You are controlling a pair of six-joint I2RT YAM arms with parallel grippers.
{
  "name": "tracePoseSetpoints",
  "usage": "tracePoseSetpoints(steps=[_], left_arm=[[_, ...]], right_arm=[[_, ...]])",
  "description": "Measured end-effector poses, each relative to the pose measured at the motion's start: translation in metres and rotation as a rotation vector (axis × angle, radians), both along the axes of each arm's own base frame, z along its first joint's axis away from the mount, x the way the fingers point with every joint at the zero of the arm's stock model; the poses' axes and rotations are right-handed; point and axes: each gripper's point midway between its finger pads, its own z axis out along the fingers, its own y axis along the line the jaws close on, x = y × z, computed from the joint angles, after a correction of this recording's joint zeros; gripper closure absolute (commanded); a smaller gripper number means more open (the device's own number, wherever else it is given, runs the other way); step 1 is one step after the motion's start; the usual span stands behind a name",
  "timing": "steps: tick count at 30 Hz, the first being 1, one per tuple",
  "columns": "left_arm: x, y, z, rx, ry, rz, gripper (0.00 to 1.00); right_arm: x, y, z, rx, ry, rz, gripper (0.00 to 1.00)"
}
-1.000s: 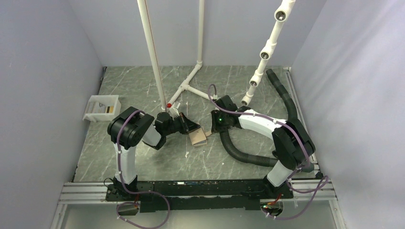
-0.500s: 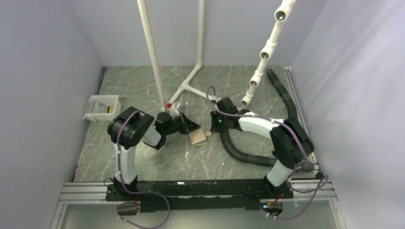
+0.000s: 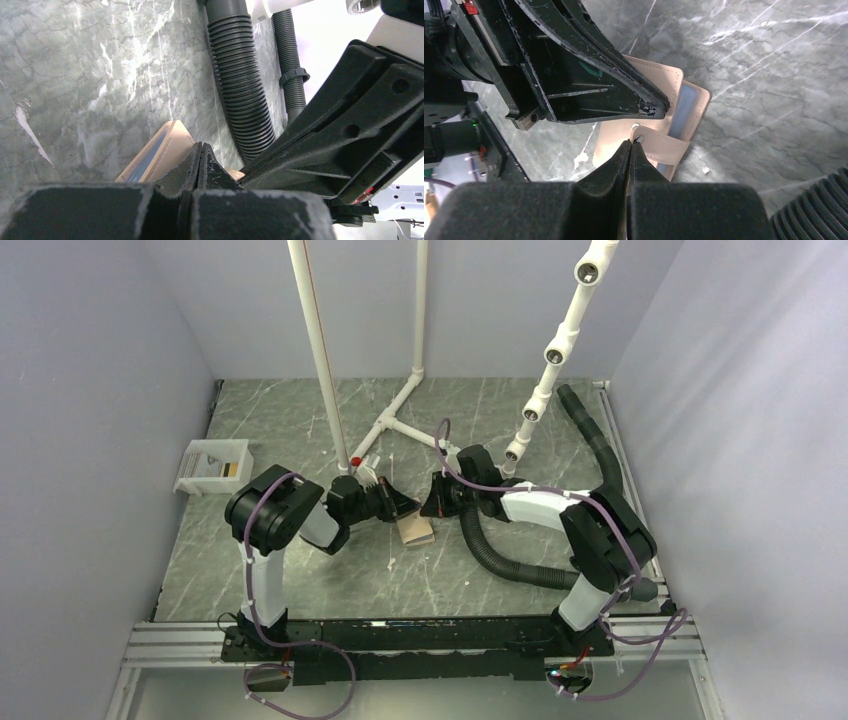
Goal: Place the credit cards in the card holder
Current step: Close the card holder at the center of the board.
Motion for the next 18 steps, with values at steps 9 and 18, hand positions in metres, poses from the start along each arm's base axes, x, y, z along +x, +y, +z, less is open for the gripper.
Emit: tracePoseSetpoints(steps=[9, 18], left_arm=[[0.0, 0.0, 0.0, 0.0, -0.001, 0.002, 1.0], [0.0, -0.001, 0.0, -0.001, -0.001, 0.002, 1.0]], right_arm=[[-0.002, 0.007, -0.008, 0.078, 0.076, 0.023, 1.0], [-0.003, 0.01, -0.014, 0.118, 0.106, 0.038, 1.0]])
